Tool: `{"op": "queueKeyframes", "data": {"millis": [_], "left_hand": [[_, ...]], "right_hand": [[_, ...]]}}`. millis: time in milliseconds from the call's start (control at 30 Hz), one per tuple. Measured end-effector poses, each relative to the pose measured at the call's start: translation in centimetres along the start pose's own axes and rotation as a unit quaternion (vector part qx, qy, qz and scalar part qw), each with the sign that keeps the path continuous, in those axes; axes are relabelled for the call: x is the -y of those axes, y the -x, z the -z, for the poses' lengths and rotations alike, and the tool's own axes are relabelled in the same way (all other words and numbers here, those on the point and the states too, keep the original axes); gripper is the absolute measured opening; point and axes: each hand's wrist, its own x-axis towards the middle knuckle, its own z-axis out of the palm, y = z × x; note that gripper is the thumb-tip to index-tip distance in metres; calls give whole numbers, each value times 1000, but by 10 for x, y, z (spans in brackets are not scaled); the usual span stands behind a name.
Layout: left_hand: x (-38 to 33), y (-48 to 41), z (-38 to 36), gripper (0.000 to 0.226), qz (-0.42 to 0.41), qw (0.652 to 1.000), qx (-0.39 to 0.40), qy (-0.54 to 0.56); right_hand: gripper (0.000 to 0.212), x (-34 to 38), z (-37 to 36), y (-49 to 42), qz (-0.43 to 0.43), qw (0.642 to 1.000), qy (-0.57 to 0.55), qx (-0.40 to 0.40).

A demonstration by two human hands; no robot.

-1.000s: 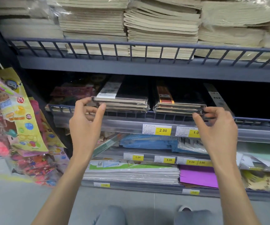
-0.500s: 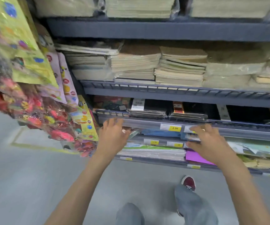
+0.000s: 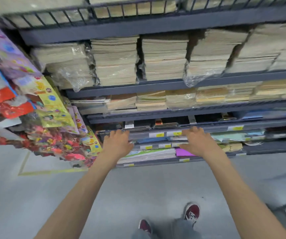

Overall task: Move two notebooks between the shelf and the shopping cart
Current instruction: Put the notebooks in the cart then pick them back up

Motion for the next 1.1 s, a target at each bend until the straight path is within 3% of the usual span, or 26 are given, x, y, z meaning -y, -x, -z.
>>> {"op": "queueKeyframes", "data": {"millis": [300, 633, 900, 1100], "left_hand": [[-135, 17, 65, 52, -104, 993, 0, -47], [-349, 20, 66, 50, -230, 967, -26, -112], [-499, 13, 58, 50, -352, 919, -32, -174], [-613, -10, 59, 45, -450, 864, -5, -224]], "right_hand": [[62, -119, 32, 75, -65, 996, -58, -34], [55, -299, 5, 160, -180, 976, -112, -42], [60, -415, -38, 213, -299, 931, -206, -25], [63, -487, -61, 233, -378, 887, -261, -30]]}}
